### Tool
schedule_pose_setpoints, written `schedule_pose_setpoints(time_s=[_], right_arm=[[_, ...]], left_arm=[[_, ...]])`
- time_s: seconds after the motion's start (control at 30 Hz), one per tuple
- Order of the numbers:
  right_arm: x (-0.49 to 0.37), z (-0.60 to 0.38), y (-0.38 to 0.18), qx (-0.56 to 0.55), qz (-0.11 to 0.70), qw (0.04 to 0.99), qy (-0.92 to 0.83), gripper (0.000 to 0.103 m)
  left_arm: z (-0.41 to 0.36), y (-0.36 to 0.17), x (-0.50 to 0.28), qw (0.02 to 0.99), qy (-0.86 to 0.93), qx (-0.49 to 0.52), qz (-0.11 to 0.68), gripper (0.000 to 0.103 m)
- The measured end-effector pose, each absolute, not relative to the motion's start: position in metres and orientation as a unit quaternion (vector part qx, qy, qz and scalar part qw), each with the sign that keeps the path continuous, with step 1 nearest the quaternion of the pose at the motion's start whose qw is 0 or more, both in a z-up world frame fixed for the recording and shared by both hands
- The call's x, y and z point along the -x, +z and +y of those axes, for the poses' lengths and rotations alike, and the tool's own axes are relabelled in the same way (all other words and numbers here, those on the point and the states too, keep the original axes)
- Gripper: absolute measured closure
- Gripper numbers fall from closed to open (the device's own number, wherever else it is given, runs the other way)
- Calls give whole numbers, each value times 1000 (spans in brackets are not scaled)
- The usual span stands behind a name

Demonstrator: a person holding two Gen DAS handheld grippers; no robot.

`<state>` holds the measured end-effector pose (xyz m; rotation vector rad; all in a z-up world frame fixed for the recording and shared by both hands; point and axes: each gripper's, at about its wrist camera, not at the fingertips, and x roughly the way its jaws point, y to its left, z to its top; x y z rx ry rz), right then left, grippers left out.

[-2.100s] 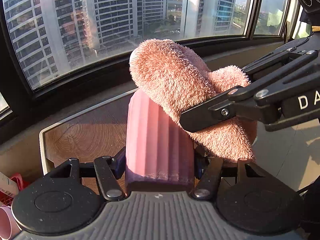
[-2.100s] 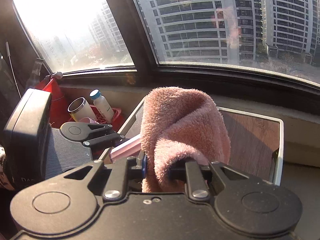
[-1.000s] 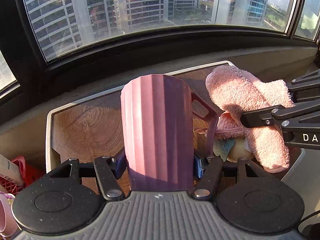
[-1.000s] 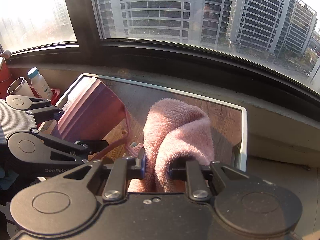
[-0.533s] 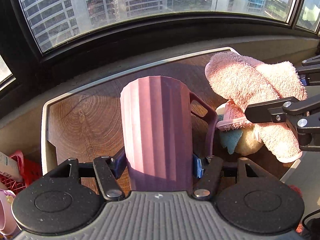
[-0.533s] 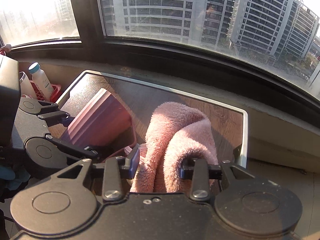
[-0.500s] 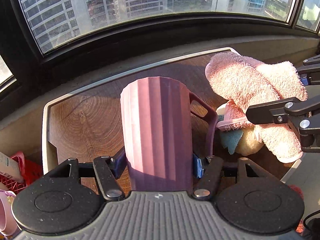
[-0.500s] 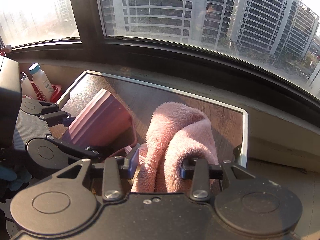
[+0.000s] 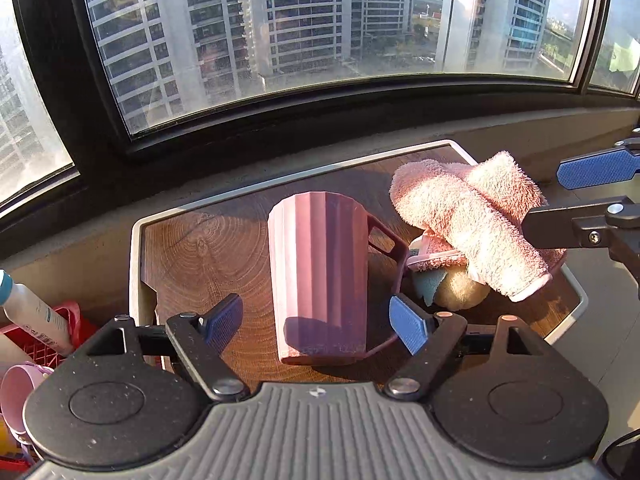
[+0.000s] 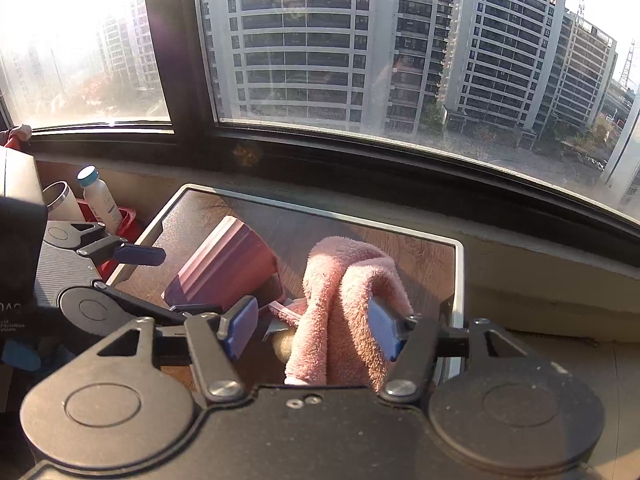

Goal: Clean container
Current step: 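Lower the cup onto the tray with the left tool while the right tool lowers the towel beside it, then open both tools and pull them back from the cup and towel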

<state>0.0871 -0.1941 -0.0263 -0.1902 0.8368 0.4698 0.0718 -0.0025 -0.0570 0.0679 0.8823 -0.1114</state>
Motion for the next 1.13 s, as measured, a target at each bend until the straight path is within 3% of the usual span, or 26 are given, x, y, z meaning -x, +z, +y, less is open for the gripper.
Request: schedule_pose_setpoints(time_s=[0.33, 0.43, 0.77, 1.13], right_arm=[[-27, -197, -8, 14, 332, 921, 204, 34], [-14, -203, -8, -12, 324, 927, 191, 31], [5, -206, -9, -22, 310, 934, 179, 29], [6, -209, -11, -24, 309, 936, 169, 28]], left_arm=[[-1, -21, -15, 927, -58, 22, 371, 17], [0, -16, 0, 934, -59, 26, 351, 0], [-2, -7, 16, 950, -56, 0, 308, 0], [2, -11, 13, 948, -49, 5, 314, 0]])
